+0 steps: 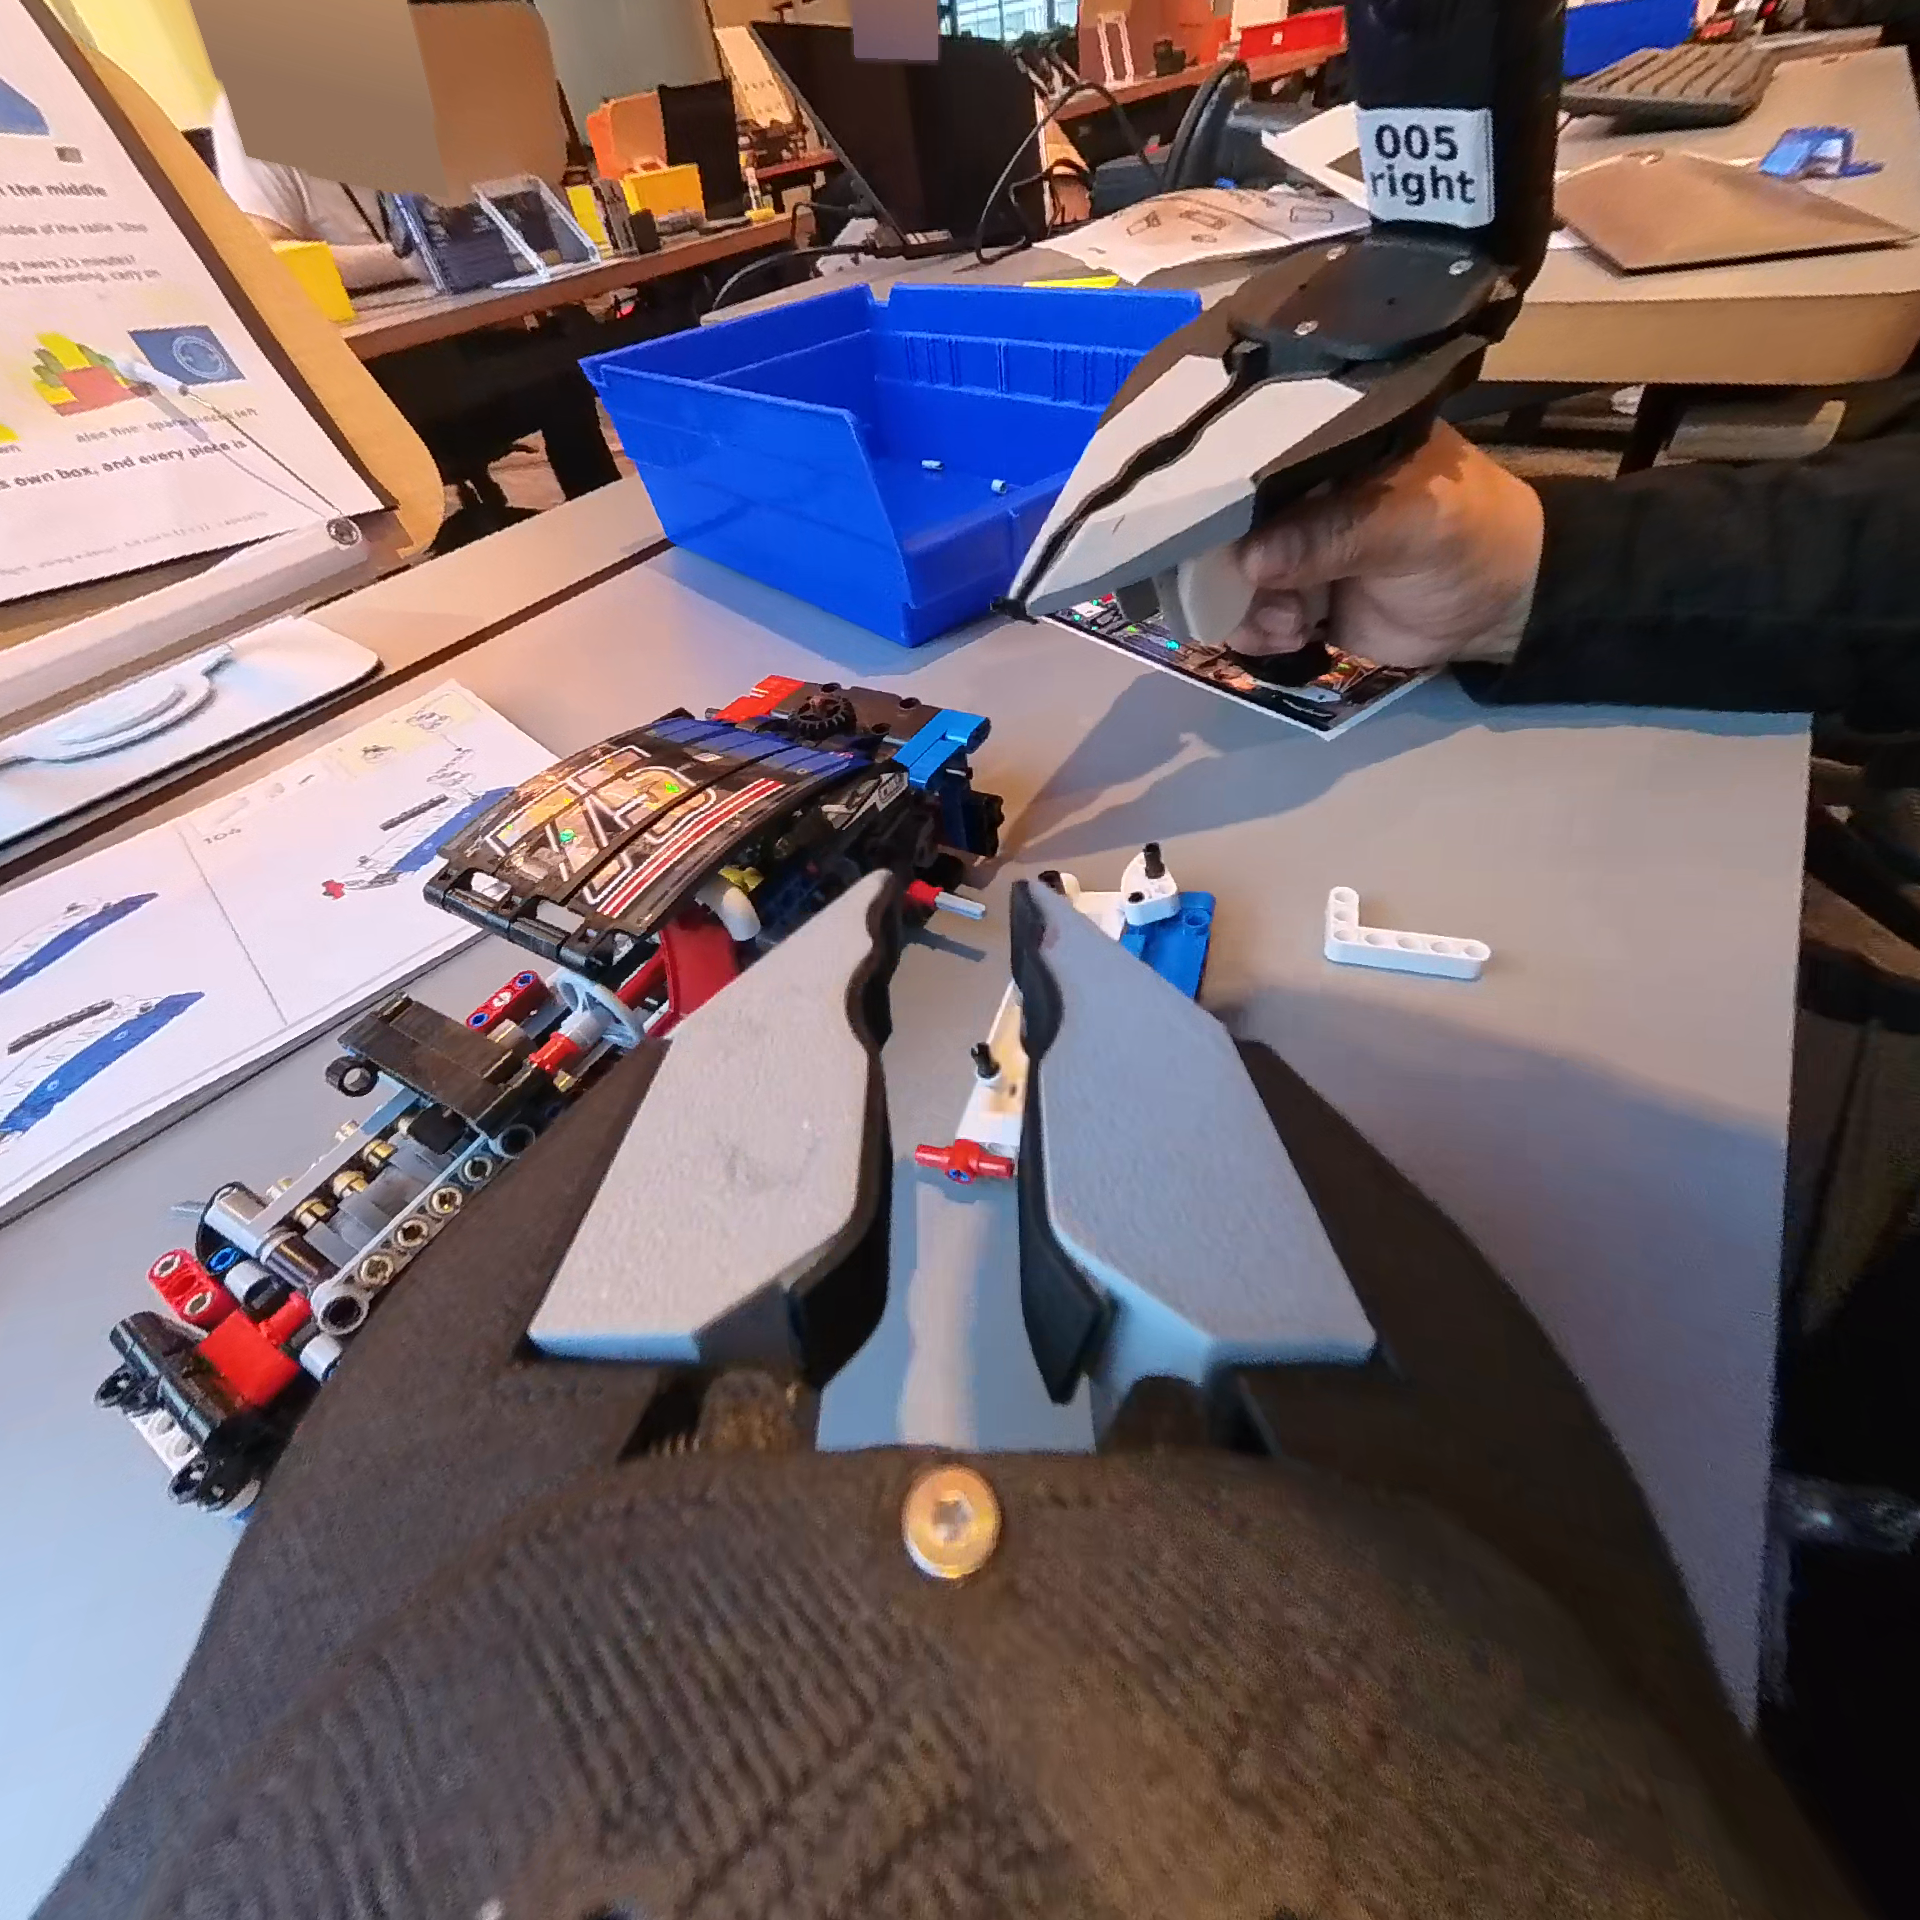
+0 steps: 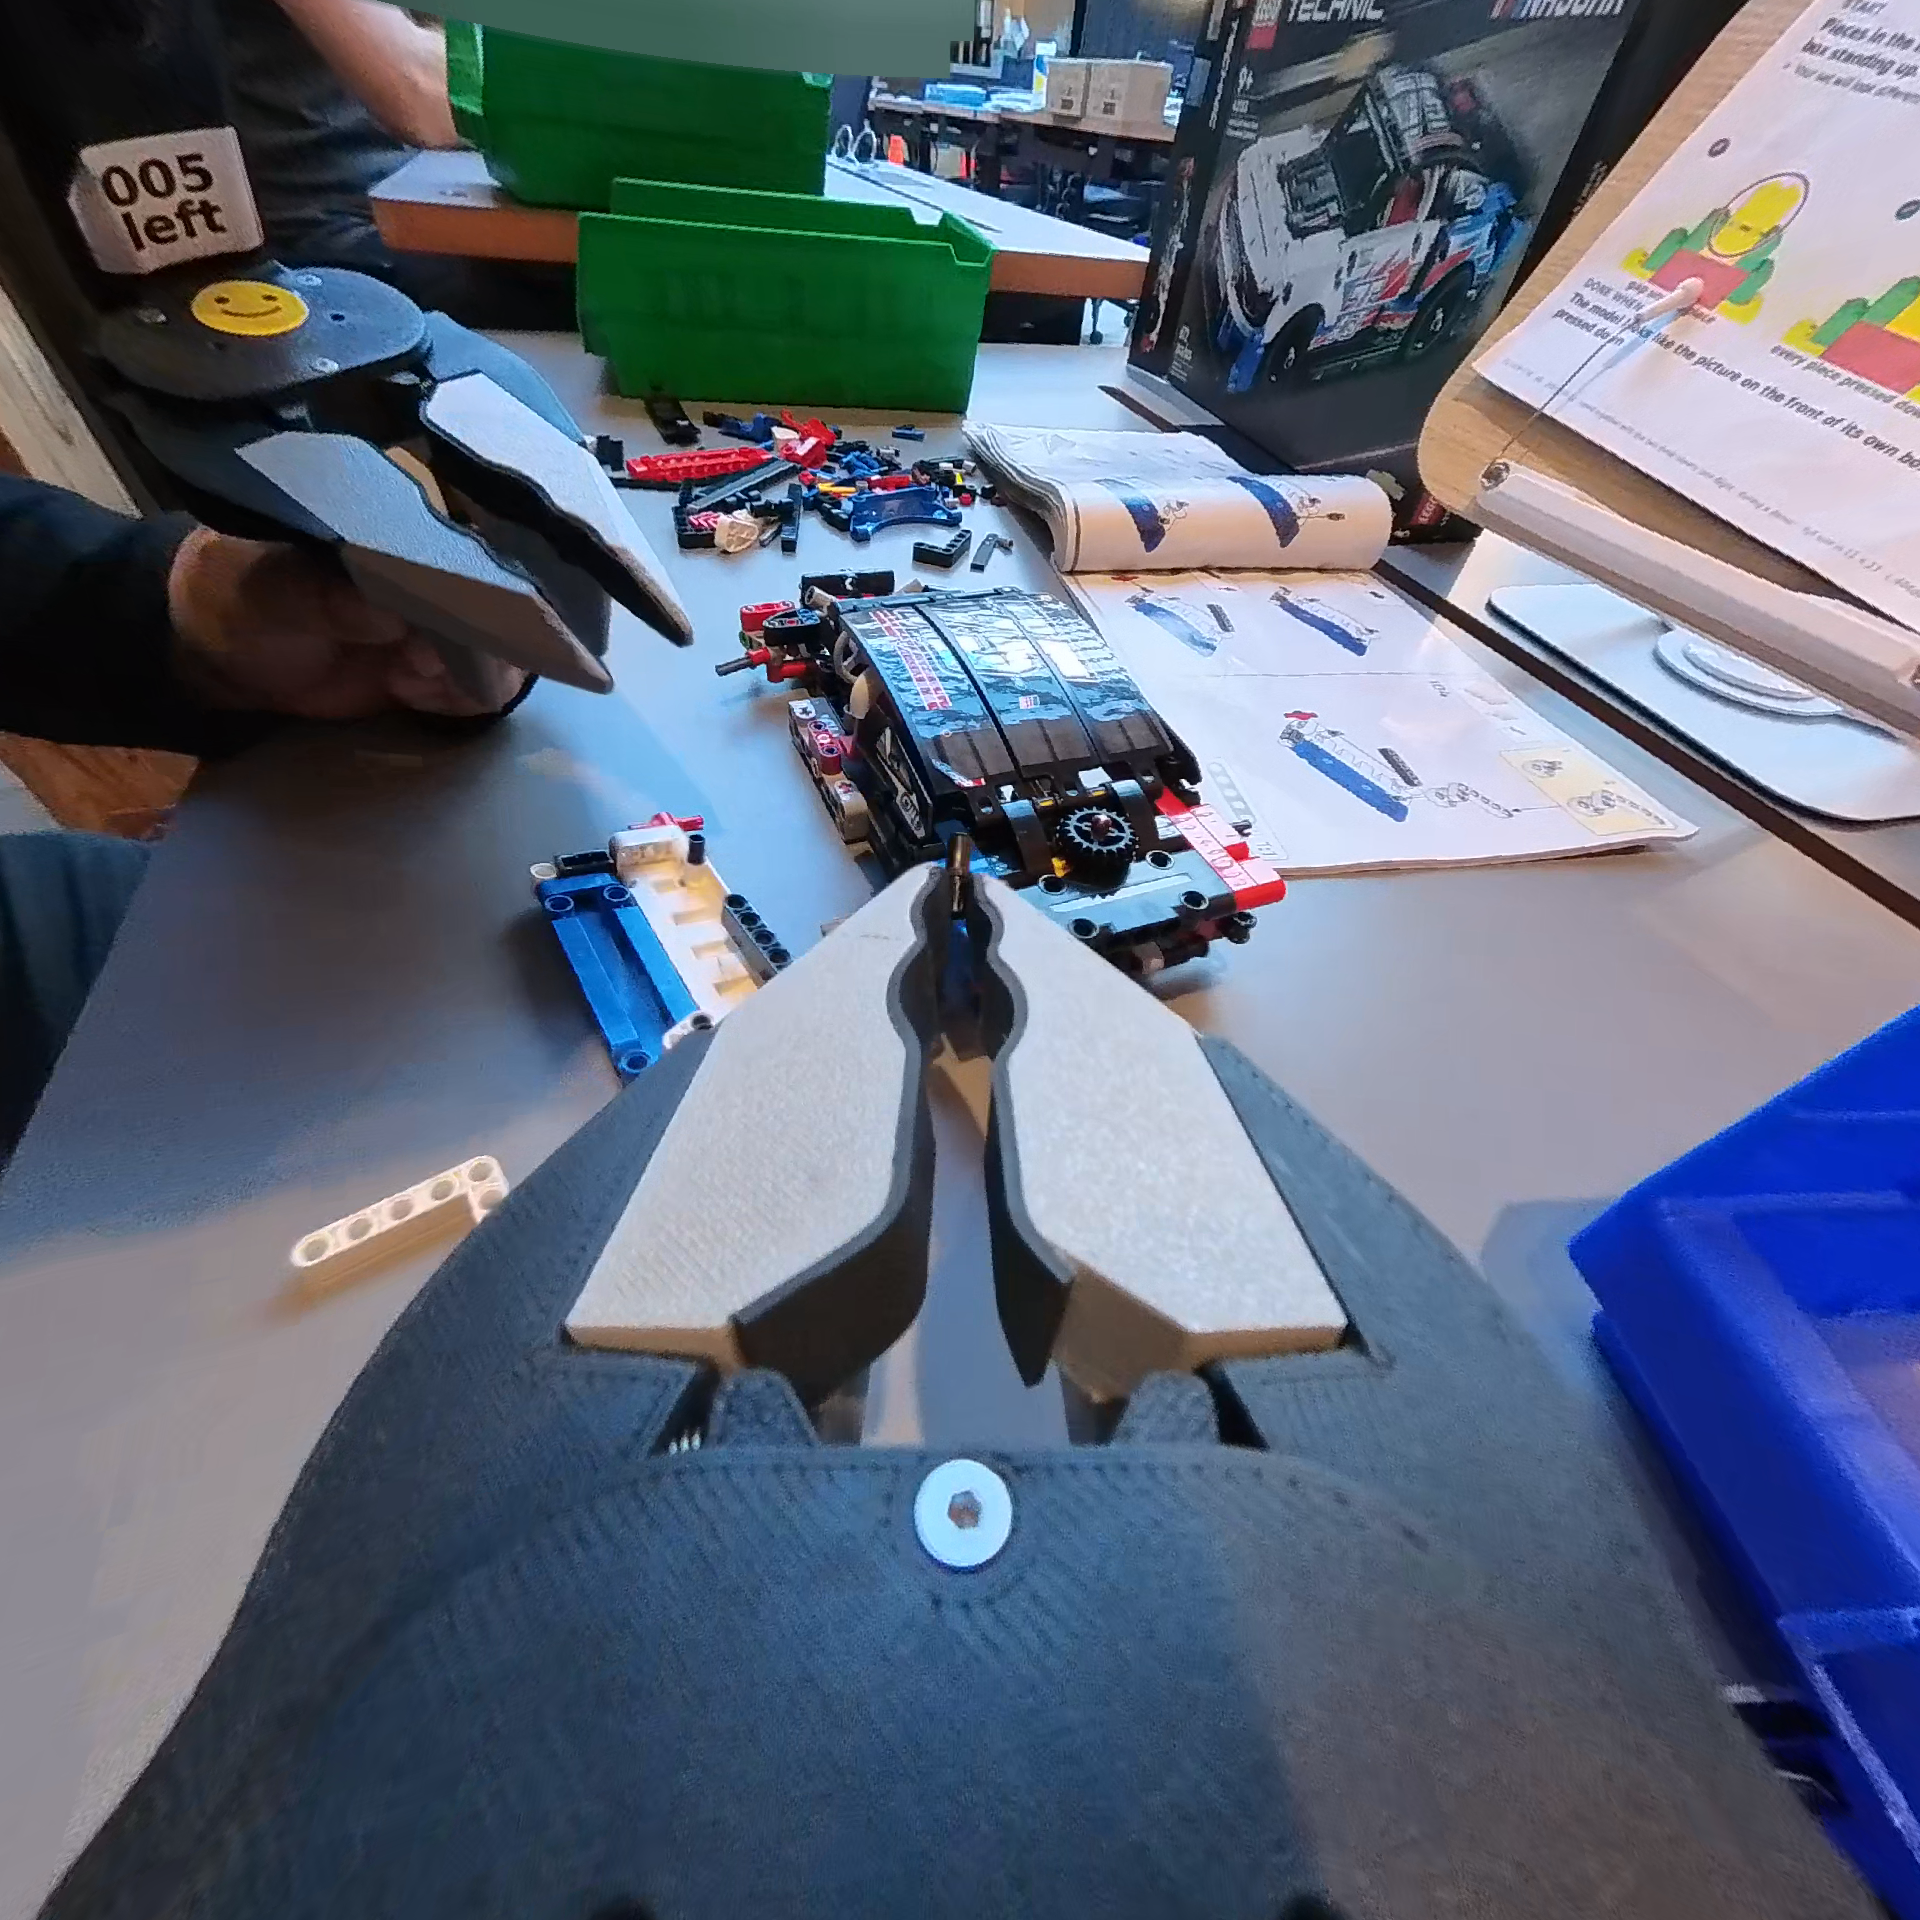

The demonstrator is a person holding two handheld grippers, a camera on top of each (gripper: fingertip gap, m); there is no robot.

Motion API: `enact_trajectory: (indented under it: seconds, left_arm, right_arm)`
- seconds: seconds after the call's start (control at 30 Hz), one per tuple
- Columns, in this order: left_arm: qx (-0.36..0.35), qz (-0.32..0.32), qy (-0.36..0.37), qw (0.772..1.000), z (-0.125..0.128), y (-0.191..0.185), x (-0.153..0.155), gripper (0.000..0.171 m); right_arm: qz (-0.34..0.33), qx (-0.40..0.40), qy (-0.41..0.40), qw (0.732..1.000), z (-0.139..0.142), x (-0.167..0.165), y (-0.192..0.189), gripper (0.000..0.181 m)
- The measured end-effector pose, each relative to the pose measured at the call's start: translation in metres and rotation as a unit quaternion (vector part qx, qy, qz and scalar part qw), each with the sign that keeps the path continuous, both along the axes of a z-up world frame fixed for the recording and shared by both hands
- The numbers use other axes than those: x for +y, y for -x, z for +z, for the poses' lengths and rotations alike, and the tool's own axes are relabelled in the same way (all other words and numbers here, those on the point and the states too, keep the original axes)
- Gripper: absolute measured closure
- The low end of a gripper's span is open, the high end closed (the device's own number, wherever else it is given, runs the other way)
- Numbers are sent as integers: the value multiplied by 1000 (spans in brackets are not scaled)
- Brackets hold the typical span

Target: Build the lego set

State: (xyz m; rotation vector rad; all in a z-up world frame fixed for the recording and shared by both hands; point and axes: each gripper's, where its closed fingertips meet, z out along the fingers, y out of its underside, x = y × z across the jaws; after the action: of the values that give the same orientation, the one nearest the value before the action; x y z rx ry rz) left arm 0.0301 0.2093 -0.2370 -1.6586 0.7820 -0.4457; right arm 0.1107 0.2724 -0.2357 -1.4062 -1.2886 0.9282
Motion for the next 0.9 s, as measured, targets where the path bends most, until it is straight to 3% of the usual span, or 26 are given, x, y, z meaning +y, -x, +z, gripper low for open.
enact_trajectory:
  seconds: [0.3, 0.5, 0.67, 0.9]
  left_arm:
    - [8, 13, -6, 1000, 0, 1, -3, 155]
    - [38, -6, 29, 999, -7, -8, -16, 153]
    - [56, -38, 51, 996, -3, -25, -26, 151]
    - [91, -44, 45, 994, -15, -33, -29, 152]
  right_arm:
    - [12, 40, 8, 999, 17, -10, -9, 181]
    - [24, 37, 0, 999, 30, -32, -15, 181]
    - [76, -17, -9, 997, 18, -64, -13, 181]
    - [49, -49, -28, 997, -4, -60, -15, 181]
